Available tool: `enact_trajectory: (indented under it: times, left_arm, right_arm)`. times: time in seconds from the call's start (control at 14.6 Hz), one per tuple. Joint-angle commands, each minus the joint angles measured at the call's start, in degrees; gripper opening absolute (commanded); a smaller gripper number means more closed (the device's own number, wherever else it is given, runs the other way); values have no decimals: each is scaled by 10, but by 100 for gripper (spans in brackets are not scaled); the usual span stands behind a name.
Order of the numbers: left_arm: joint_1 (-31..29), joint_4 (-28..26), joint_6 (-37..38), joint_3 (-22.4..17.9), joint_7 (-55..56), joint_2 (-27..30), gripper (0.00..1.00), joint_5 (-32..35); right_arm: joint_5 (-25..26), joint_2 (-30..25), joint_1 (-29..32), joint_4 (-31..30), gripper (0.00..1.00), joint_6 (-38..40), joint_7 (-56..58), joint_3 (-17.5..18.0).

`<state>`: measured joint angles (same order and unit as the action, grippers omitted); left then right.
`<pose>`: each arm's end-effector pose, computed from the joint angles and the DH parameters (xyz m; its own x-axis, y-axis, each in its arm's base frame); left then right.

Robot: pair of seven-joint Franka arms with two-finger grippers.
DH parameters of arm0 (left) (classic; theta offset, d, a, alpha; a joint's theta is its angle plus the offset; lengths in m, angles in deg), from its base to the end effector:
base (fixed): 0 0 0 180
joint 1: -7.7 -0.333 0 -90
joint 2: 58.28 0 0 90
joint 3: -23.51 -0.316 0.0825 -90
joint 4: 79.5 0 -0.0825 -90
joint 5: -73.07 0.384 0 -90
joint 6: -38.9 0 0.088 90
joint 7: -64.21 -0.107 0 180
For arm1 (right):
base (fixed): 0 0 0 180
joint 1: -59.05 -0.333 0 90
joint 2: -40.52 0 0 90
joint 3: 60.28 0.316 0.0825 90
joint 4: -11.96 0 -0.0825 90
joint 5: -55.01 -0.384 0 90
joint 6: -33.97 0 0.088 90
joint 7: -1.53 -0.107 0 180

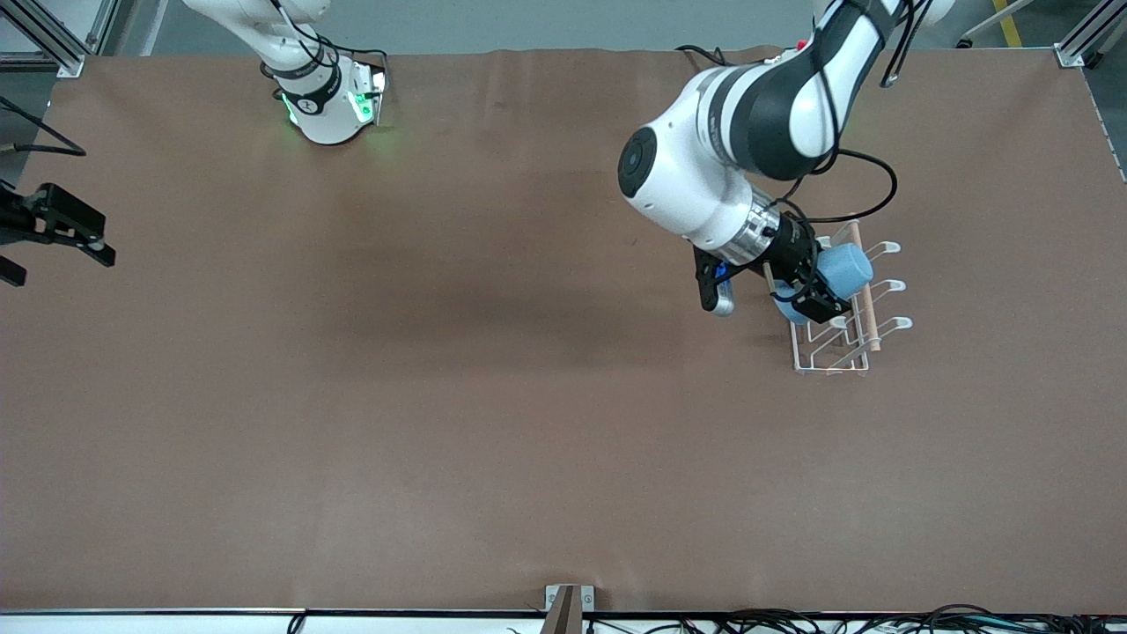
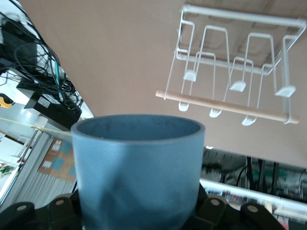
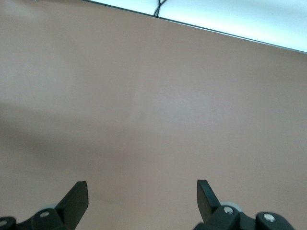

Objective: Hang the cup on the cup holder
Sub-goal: 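Carry the cup with the left gripper to the cup holder hooks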

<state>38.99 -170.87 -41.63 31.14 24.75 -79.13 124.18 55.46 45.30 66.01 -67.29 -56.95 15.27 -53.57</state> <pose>0.5401 -0.3031 0.4315 0.1737 -0.5698 -0.8032 -0.9717 0.0333 -0.2337 0.5819 -0.0069 0.6677 0.9656 0.2319 0.1175 0.2304 -0.9727 0.0268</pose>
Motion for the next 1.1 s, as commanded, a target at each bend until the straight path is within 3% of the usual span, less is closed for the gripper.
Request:
enact_trajectory:
  times: [0.0,0.14,0.41,0.55,1.03]
  left_arm:
    - [-20,-19,8,2,-11,-26,63,55]
    - [-39,-24,8,2,-12,-55,63,93]
    - [-50,-32,18,2,-33,-84,63,110]
    - [-55,-35,28,2,-73,-92,63,116]
    - [-59,-76,28,2,-106,-126,62,159]
  right_arm:
    - [22,5,-5,6,100,5,-76,13]
    - [18,5,-28,7,100,31,-160,13]
    - [-19,5,-31,32,100,58,-149,13]
    - [-21,-6,-32,32,100,96,-128,13]
    - [-20,-62,-27,-5,100,93,-182,6]
